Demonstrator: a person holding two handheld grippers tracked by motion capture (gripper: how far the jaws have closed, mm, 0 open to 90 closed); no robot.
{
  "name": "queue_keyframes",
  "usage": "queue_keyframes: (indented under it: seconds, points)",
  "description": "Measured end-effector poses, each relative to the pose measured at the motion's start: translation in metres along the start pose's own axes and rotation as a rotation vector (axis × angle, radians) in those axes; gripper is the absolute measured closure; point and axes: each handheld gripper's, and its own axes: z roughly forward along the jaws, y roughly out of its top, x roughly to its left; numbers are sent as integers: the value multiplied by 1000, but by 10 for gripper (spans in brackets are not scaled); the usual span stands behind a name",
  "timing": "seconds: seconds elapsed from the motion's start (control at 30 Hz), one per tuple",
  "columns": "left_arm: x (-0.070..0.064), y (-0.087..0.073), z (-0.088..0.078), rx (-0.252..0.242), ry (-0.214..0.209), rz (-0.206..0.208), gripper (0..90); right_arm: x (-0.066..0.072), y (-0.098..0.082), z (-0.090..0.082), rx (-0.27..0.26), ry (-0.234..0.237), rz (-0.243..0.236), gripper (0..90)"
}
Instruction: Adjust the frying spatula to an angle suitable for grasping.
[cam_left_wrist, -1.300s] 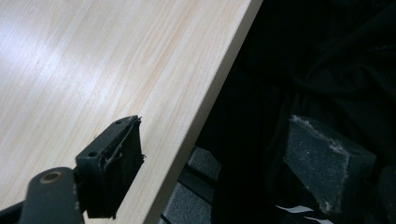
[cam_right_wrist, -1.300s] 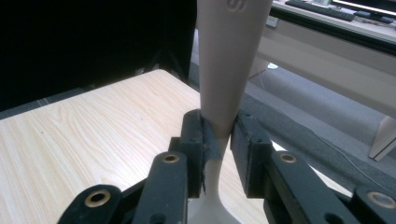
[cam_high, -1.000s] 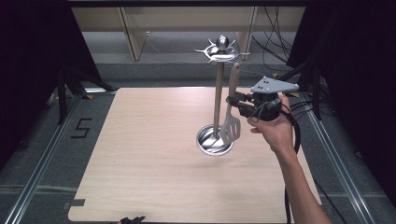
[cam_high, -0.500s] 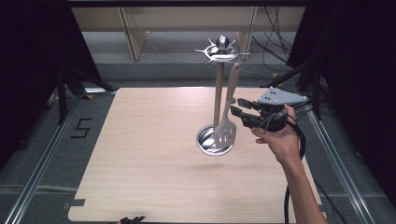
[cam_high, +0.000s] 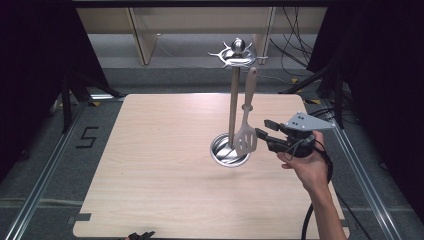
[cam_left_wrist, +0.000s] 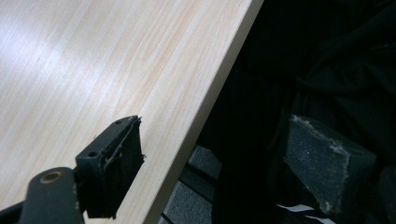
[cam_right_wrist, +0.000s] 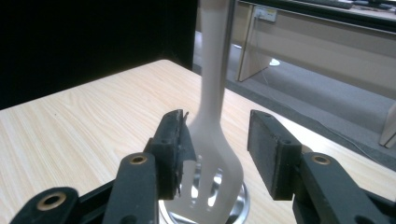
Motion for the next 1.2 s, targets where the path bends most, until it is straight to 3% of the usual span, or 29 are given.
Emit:
queue_keyframes:
  seconds: [0.13,0.17,0.23,0.3,0.37,0.43,0.47,0.57,0.6,0.63,0.67,0.73,0.87,0.93,1.17,1.2]
  points:
    - [0,0,0,8,1,8,182,-5,-12,-2,24,-4,7,562]
    - [1,1,-1,10,-20,8,182,-6,-14,-3,23,1,26,558]
    - [0,1,-1,9,-19,7,181,-9,-18,-4,34,-6,-1,532]
    - [1,1,-1,13,-20,11,182,-7,-21,-5,50,-14,23,519]
    - [0,1,0,-7,-19,-2,181,-7,-22,-5,49,-17,15,512]
    - [0,1,0,-4,-1,0,181,-8,-27,-6,69,-11,11,506]
    - [0,1,0,-4,-1,0,181,-7,-28,-7,83,-13,28,501]
    - [1,1,-1,11,-16,14,181,-8,-32,-5,92,-10,13,490]
    - [-1,2,0,0,10,9,181,-7,-33,-5,105,-11,24,486]
    - [0,2,0,-1,-8,8,181,-5,-36,-3,100,-18,47,479]
    - [0,2,1,5,4,15,181,-8,-37,-2,104,-18,10,469]
    - [-1,2,2,-2,2,6,181,-6,-40,-3,128,-9,30,461]
    - [1,4,0,-5,-6,6,181,-4,-45,-3,138,0,19,445]
    - [0,4,0,2,10,9,181,-3,-47,-2,130,-3,20,440]
    - [0,3,3,-3,15,-6,181,3,-55,-3,175,-5,-7,420]
    - [0,3,2,-2,10,-5,181,6,-56,-4,184,-6,21,418]
